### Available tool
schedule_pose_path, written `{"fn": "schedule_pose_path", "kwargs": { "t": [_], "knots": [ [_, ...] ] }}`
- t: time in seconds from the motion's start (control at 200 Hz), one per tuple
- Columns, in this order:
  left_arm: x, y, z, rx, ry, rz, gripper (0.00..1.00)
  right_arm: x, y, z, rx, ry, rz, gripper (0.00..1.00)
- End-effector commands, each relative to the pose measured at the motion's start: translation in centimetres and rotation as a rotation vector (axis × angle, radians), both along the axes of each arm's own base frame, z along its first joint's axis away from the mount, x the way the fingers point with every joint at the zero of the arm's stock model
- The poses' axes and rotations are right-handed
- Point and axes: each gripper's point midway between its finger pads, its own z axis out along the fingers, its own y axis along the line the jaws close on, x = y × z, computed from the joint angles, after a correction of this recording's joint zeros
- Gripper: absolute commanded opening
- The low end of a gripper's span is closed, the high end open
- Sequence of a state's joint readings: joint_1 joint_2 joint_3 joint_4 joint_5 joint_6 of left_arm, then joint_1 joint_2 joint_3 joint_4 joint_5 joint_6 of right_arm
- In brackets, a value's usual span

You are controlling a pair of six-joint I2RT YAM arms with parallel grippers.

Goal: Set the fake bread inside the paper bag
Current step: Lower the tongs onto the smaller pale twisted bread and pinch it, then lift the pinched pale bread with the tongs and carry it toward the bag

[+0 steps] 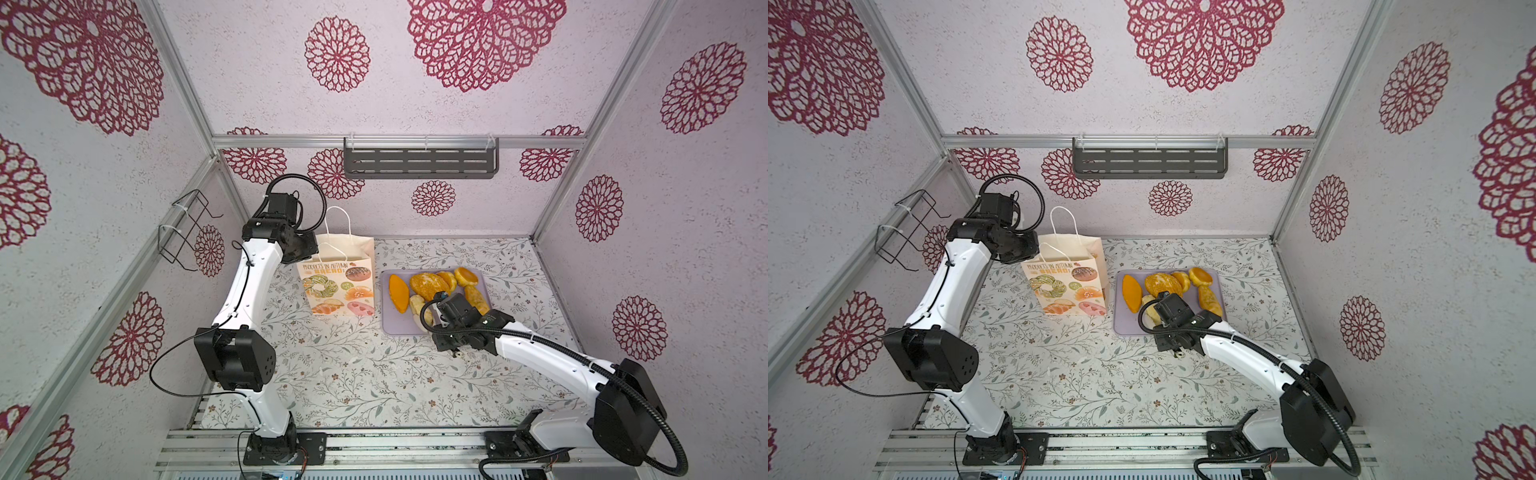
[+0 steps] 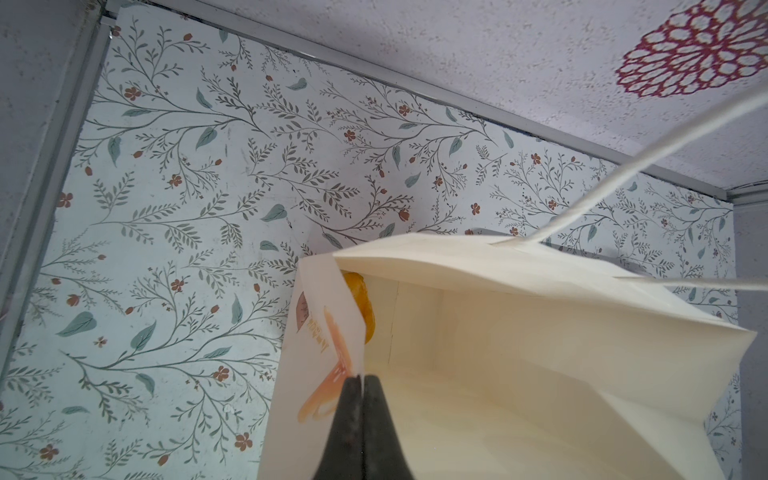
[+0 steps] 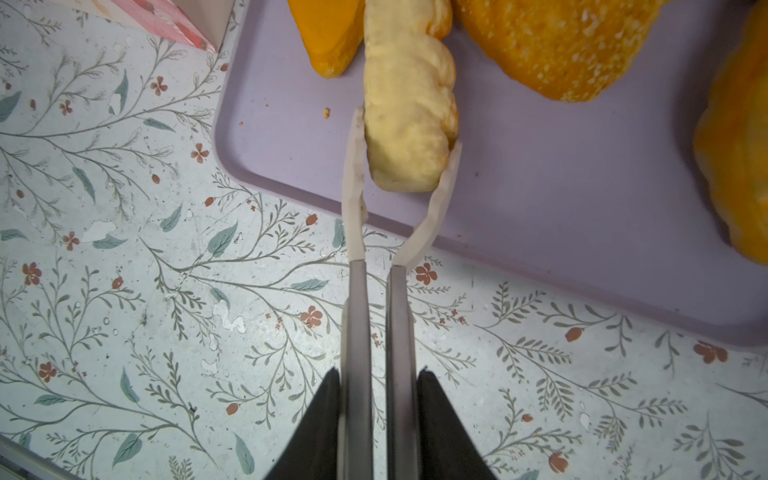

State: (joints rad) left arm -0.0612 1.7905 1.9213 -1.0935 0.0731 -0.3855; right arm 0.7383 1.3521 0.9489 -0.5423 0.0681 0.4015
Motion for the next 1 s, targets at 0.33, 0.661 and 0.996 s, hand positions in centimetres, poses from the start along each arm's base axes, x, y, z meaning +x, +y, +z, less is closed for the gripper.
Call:
{"fn": "schedule_pose_path", "kwargs": {
  "t": [0.33,0.661,0.996],
  "knots": [
    [-0.3,-0.5,0.1,0.008,0.000,-0.023,0.00,1.5,0.3,3.2,0.049,-0.109,-0.022,0.00],
    [-0.3,-0.6,0.1,0.009,0.001,-0.026,0.00,1.2,1.2,7.6,0.240,-0.189,-0.053,0.00],
    [-0.5,-0.2,0.5,0.034,-0.009,-0.016,0.00,0.9,0.6,9.1,0.266,-0.215,-0.068,0.00]
  ]
}}
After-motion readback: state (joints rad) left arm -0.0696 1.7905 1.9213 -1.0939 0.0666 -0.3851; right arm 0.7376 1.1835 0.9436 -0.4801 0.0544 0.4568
